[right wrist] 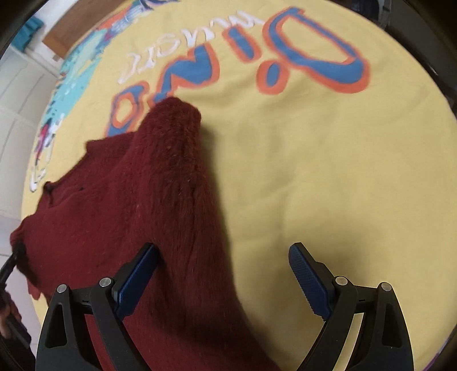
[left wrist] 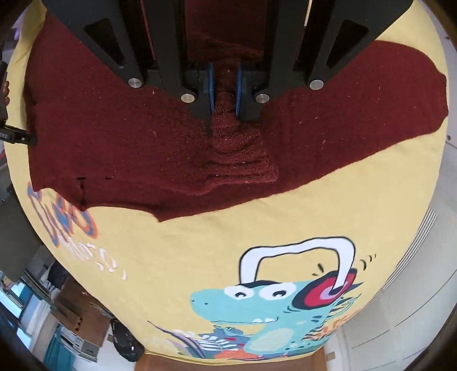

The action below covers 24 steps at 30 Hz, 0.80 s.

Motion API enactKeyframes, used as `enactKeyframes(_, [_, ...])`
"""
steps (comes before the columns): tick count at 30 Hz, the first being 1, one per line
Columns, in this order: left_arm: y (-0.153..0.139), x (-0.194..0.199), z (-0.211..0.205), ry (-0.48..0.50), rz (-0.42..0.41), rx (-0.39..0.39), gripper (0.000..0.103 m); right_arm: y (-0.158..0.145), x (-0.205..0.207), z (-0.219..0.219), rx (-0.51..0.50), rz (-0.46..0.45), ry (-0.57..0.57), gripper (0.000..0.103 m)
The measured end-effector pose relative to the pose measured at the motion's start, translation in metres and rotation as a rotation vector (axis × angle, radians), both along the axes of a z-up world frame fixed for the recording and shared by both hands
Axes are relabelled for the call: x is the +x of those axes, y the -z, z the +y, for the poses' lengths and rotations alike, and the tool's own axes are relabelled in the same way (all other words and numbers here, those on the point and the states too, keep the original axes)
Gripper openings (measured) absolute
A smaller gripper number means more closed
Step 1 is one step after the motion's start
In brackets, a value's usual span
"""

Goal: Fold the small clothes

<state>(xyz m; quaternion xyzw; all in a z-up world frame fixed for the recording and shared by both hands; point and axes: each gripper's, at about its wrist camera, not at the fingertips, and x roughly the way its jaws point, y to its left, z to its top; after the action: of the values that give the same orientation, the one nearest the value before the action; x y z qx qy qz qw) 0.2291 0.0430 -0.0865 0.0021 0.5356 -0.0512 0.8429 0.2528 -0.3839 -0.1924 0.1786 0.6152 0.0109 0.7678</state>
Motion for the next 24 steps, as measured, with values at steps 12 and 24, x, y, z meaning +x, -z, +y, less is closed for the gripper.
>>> enactKeyframes(12, [0.026, 0.01, 0.003, -0.004, 0.05, 0.044, 0.009, -0.026, -0.01, 0.017, -0.132, -0.079, -0.027, 0.016])
enactKeyframes(24, [0.032, 0.004, 0.004, -0.057, 0.022, 0.117, 0.041, -0.023, -0.01, 0.033, -0.205, -0.099, -0.028, 0.046])
